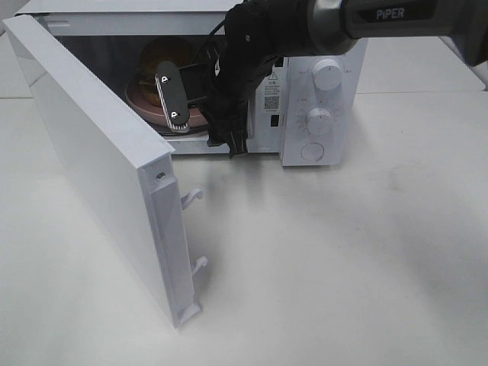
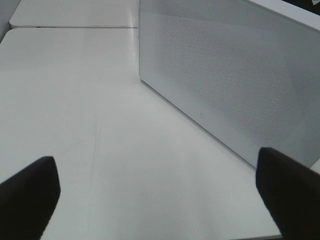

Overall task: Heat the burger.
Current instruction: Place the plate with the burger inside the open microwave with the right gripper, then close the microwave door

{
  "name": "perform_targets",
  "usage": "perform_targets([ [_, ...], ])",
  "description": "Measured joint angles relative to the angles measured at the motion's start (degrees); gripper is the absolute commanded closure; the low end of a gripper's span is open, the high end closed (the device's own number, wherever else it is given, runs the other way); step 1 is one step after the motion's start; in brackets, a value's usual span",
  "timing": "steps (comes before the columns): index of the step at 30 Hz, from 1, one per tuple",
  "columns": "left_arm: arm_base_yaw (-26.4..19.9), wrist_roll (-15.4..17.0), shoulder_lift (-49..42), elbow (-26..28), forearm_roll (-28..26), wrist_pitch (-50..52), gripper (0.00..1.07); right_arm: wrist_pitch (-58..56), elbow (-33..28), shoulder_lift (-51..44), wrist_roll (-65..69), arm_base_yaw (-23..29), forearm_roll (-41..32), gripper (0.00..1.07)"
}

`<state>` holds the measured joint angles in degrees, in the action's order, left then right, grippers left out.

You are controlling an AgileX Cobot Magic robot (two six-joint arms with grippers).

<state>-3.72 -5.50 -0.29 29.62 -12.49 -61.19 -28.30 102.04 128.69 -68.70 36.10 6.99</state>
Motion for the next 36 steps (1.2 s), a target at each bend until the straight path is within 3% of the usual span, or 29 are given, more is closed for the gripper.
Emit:
perform_targets([
  [17,0.0,0.0,0.0,0.0,0.0,0.0,0.07,9.0,-18.56,-13.29,7.45,0.0,0.06,0.28],
  [36,0.0,0.0,0.0,0.0,0.0,0.0,0.07,6.47,-31.11,-27.56,16.9,0.0,1.43,0.31],
])
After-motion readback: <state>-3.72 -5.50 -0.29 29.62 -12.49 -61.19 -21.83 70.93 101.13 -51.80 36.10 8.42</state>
